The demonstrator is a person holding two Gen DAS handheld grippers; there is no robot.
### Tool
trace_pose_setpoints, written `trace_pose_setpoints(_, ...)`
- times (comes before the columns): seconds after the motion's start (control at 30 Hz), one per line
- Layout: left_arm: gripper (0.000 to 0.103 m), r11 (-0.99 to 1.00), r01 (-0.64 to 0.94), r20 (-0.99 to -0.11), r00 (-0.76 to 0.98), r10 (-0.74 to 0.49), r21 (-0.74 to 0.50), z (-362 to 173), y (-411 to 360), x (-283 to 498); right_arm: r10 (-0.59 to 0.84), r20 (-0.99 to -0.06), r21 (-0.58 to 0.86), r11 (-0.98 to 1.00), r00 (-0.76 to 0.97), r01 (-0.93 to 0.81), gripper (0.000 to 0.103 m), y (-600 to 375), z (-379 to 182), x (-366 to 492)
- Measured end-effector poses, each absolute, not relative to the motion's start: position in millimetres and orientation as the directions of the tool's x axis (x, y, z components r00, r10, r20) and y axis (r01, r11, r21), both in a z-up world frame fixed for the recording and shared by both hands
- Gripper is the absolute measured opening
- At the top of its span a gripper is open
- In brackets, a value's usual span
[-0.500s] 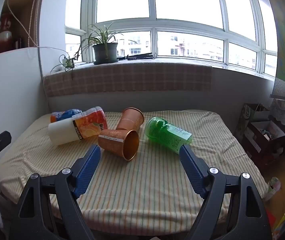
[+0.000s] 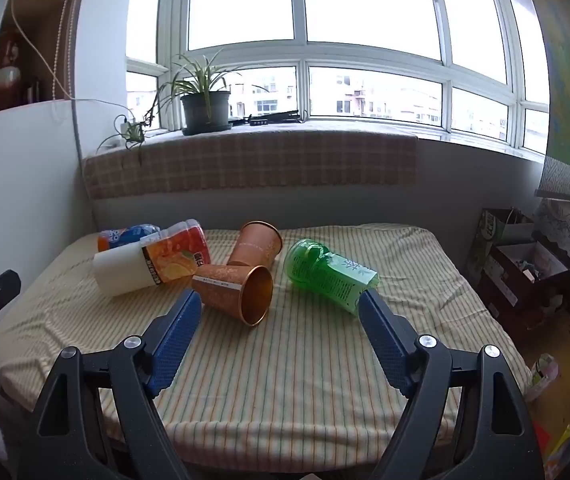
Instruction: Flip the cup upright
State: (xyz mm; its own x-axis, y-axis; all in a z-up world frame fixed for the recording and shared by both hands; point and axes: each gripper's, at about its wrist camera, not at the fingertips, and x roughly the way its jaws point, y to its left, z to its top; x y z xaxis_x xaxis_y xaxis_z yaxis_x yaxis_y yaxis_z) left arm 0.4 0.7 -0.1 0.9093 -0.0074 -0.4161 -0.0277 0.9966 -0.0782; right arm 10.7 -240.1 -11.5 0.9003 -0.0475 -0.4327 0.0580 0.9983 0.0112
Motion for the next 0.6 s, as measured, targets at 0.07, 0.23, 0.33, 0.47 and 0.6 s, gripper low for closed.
trace_pose_setpoints(0.07,0.103,0.997,-0.027,-0.415,0.91,-0.008,-0.078,-0.1,0.7,0.3,-0.053,-0.431,0.008,0.998,0.901,0.063,0.081,-240.1,-10.7,10.7)
trace_pose_setpoints(0.23,0.103,0.996,-0.026,-0.417,0.909,-0.01,-0.081,0.0,1.2,0.3,-0.057,-0.432,0.007,0.998,0.9,0.067,0.081,-240.6,-11.1,11.2)
trace_pose_setpoints(0.33,0.103,0.996,-0.026,-0.417,0.909,-0.009,-0.08,0.2,1.4,0.3,-0.058,-0.432,0.006,0.998,0.9,0.067,0.081,-240.7,-10.7,11.3)
trace_pose_setpoints(0.47,0.103,0.996,-0.028,-0.419,0.908,-0.008,-0.08,0.1,1.3,0.7,-0.059,-0.431,0.007,0.998,0.901,0.069,0.081,-241.2,-10.8,11.2)
trace_pose_setpoints(0.6,0.103,0.996,-0.027,-0.42,0.907,-0.01,-0.081,0.1,1.6,0.8,-0.059,-0.43,0.006,0.998,0.901,0.069,0.081,-241.1,-10.6,11.2)
